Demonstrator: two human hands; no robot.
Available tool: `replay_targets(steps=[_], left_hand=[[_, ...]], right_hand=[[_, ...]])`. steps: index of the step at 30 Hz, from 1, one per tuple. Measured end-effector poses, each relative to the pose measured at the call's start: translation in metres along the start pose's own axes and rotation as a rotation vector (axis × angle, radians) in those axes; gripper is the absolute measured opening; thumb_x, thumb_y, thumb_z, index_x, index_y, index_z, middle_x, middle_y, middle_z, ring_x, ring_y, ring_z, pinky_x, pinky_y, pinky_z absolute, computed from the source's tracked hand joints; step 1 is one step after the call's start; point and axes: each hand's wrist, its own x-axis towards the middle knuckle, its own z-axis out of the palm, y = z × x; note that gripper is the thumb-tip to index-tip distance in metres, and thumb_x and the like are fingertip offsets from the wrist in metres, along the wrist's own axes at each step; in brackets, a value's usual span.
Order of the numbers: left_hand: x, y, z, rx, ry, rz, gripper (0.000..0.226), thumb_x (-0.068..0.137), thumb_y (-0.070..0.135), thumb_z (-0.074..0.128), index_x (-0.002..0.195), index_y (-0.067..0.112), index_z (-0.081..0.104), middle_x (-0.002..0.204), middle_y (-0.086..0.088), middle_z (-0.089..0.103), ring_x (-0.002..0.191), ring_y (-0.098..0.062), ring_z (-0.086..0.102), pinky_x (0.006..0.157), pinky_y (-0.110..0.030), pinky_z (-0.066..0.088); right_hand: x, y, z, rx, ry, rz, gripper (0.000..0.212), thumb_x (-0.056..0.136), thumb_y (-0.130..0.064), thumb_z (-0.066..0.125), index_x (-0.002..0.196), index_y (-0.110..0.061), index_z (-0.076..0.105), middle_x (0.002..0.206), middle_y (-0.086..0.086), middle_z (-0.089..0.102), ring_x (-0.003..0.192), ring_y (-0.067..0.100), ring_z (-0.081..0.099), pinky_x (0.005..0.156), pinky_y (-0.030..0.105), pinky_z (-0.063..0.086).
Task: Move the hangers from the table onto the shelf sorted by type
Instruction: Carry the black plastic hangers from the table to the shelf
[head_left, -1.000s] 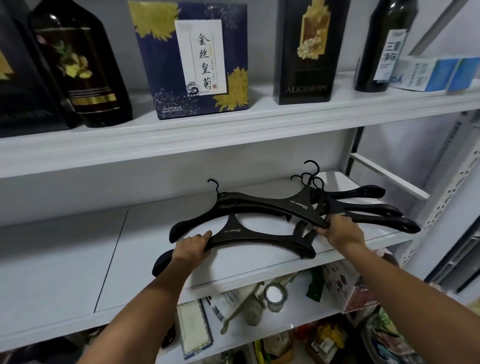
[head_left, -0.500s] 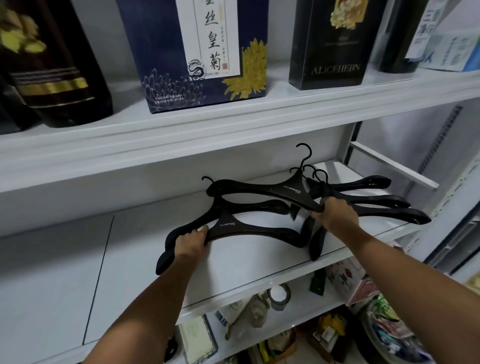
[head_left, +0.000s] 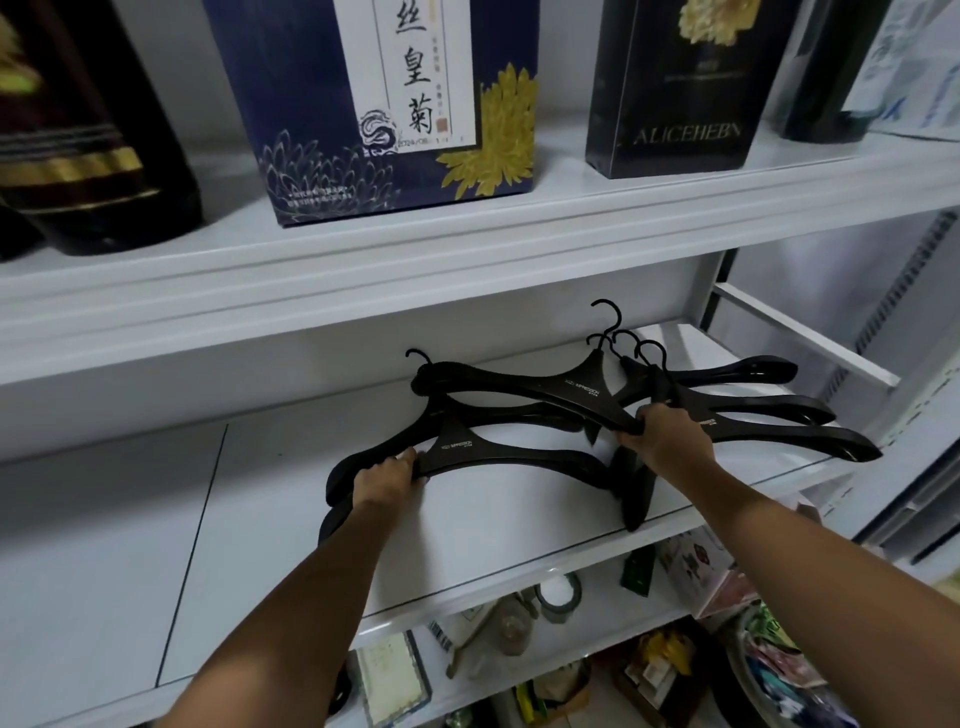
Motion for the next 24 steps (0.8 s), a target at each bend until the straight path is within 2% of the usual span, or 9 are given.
replay_targets(steps=[5,8,11,14,17,18,20,22,24], left_hand=[[-0.020,-0.006,0.003,-0.080,0.019,-0.013,0.049,0.095,0.047,0.044,0.132,0.015,0.040,0.132,-0.010,0.045,0.124,-0.030,0.040,0.096,-0.043,0.040],[-0.037,-0.016,0.010,-0.023,0.096,-0.030,0.050,0.095,0.051,0.041,0.131,0.017,0.040,0.133,-0.009,0.044,0.123,-0.030,0.042,0.103,-0.040,0.033],[-0.056,-0.030,0.012,-0.086,0.205,-0.002,0.044,0.097,0.046,0.039,0.131,0.018,0.043,0.131,-0.006,0.046,0.121,-0.026,0.044,0.103,-0.033,0.032],[-0.077,-0.043,0.002,-0.097,0.311,0.007,0.031,0.099,0.032,0.039,0.123,0.016,0.050,0.124,-0.005,0.054,0.116,-0.025,0.050,0.095,-0.032,0.035],[-0.098,-0.059,-0.015,-0.085,0.378,-0.027,0.025,0.093,0.016,0.047,0.115,0.013,0.060,0.113,-0.008,0.061,0.106,-0.029,0.055,0.088,-0.035,0.038],[-0.105,-0.064,-0.023,-0.078,0.404,-0.045,0.024,0.089,0.009,0.050,0.109,0.011,0.063,0.107,-0.009,0.063,0.101,-0.031,0.056,0.085,-0.036,0.040],[-0.117,-0.069,-0.038,-0.081,0.482,-0.085,0.022,0.073,-0.008,0.056,0.085,0.006,0.068,0.086,-0.013,0.065,0.084,-0.034,0.062,0.073,-0.038,0.043],[-0.127,-0.071,-0.052,-0.069,0.548,-0.150,0.020,0.057,-0.017,0.059,0.062,0.002,0.063,0.067,-0.015,0.062,0.064,-0.036,0.061,0.062,-0.037,0.044],[-0.131,-0.072,-0.063,-0.087,0.571,-0.247,0.016,0.060,-0.016,0.058,0.059,-0.001,0.062,0.067,-0.017,0.061,0.063,-0.036,0.058,0.062,-0.037,0.043]], right_hand=[[-0.005,-0.016,0.011,-0.029,-0.011,-0.094,0.030,0.087,-0.038,0.063,0.105,-0.014,0.064,0.104,0.013,0.064,0.103,0.034,0.060,0.080,0.036,0.047],[-0.006,-0.025,0.017,-0.063,-0.031,-0.148,0.030,0.087,-0.038,0.063,0.103,-0.014,0.063,0.104,0.013,0.064,0.105,0.034,0.059,0.081,0.035,0.045],[-0.007,-0.034,0.021,-0.091,-0.046,-0.163,0.036,0.088,-0.042,0.063,0.106,-0.011,0.062,0.107,0.013,0.063,0.104,0.034,0.059,0.084,0.036,0.048],[-0.010,-0.043,0.027,-0.115,-0.054,-0.208,0.034,0.088,-0.041,0.063,0.105,-0.011,0.063,0.108,0.014,0.063,0.103,0.035,0.060,0.084,0.035,0.047],[-0.014,-0.051,0.036,-0.144,-0.071,-0.261,0.032,0.089,-0.041,0.062,0.101,-0.012,0.064,0.104,0.012,0.065,0.099,0.032,0.062,0.080,0.033,0.047],[-0.015,-0.053,0.040,-0.146,-0.081,-0.274,0.032,0.089,-0.041,0.061,0.099,-0.012,0.064,0.103,0.011,0.066,0.099,0.031,0.063,0.080,0.033,0.048],[-0.018,-0.057,0.048,-0.139,-0.096,-0.296,0.032,0.088,-0.043,0.061,0.096,-0.012,0.064,0.102,0.011,0.067,0.099,0.031,0.063,0.081,0.034,0.049],[-0.022,-0.060,0.057,-0.145,-0.096,-0.321,0.034,0.087,-0.045,0.061,0.097,-0.012,0.064,0.103,0.010,0.066,0.101,0.031,0.063,0.082,0.034,0.049],[-0.024,-0.060,0.065,-0.168,-0.100,-0.347,0.034,0.086,-0.045,0.061,0.099,-0.014,0.063,0.103,0.009,0.067,0.101,0.029,0.063,0.081,0.033,0.048]])
